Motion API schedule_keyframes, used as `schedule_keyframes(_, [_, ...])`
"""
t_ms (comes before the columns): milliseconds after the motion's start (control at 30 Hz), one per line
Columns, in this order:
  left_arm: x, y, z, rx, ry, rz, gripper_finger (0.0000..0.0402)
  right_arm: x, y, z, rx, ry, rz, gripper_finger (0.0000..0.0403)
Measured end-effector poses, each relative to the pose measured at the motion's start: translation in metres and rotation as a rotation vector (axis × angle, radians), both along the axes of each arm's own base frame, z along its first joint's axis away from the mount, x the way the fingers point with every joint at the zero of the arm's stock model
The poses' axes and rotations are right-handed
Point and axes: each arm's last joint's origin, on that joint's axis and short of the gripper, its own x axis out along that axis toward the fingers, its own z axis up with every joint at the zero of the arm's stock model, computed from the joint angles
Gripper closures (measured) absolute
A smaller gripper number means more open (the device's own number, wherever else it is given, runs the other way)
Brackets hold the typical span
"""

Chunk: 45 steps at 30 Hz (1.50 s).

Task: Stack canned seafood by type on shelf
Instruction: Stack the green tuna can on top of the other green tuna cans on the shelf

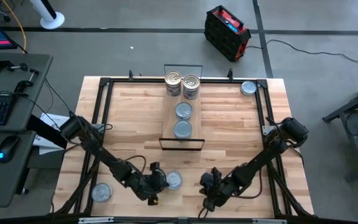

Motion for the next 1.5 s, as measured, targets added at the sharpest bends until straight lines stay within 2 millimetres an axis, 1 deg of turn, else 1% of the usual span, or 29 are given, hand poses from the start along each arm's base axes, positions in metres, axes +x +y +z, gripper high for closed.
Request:
schedule_keyframes(67, [0.002,-0.002,-0.004,0.024,0.025,0.002,0.0402,0.006,-0.005,0.001,-0.026,-0.038,-0.012,0.0403])
schedule_keyframes(167, [0.005,-0.005,-0.005,0.046,0.032,0.025,0.0402,0.015,-0.015,0.003,-0.065,-0.082,-0.044,0.0403])
schedule_keyframes(367, [0.007,-0.002,-0.005,0.052,0.033,0.053,0.0402,0.031,-0.038,0.003,-0.114,-0.096,-0.107,0.0403])
schedule_keyframes(433, [0.007,-0.002,-0.005,0.047,0.034,0.058,0.0402,0.036,-0.045,0.001,-0.115,-0.093,-0.127,0.0403])
schedule_keyframes(533, [0.007,-0.001,-0.006,0.058,0.045,0.062,0.0402,0.043,-0.049,-0.009,-0.103,-0.081,-0.129,0.0403])
schedule_keyframes(667, [0.01,0.006,-0.006,0.067,0.057,0.081,0.0402,0.052,-0.049,-0.026,-0.07,-0.09,-0.135,0.0403])
schedule_keyframes(767, [0.013,0.01,-0.006,0.059,0.059,0.104,0.0402,0.055,-0.048,-0.034,-0.048,-0.098,-0.157,0.0403])
schedule_keyframes(1100, [0.015,0.013,-0.007,0.024,0.074,0.126,0.0402,0.057,-0.05,-0.033,-0.062,-0.124,-0.21,0.0403])
schedule_keyframes(1233, [0.015,0.013,-0.007,0.0,0.079,0.136,0.0402,0.059,-0.049,-0.031,-0.063,-0.17,-0.218,0.0403])
schedule_keyframes(1400, [0.013,0.01,-0.007,-0.019,0.082,0.123,0.0402,0.061,-0.043,-0.026,-0.046,-0.24,-0.217,0.0403])
schedule_keyframes(1500, [0.012,0.008,-0.007,-0.023,0.083,0.117,0.0402,0.059,-0.036,-0.023,-0.037,-0.278,-0.218,0.0403])
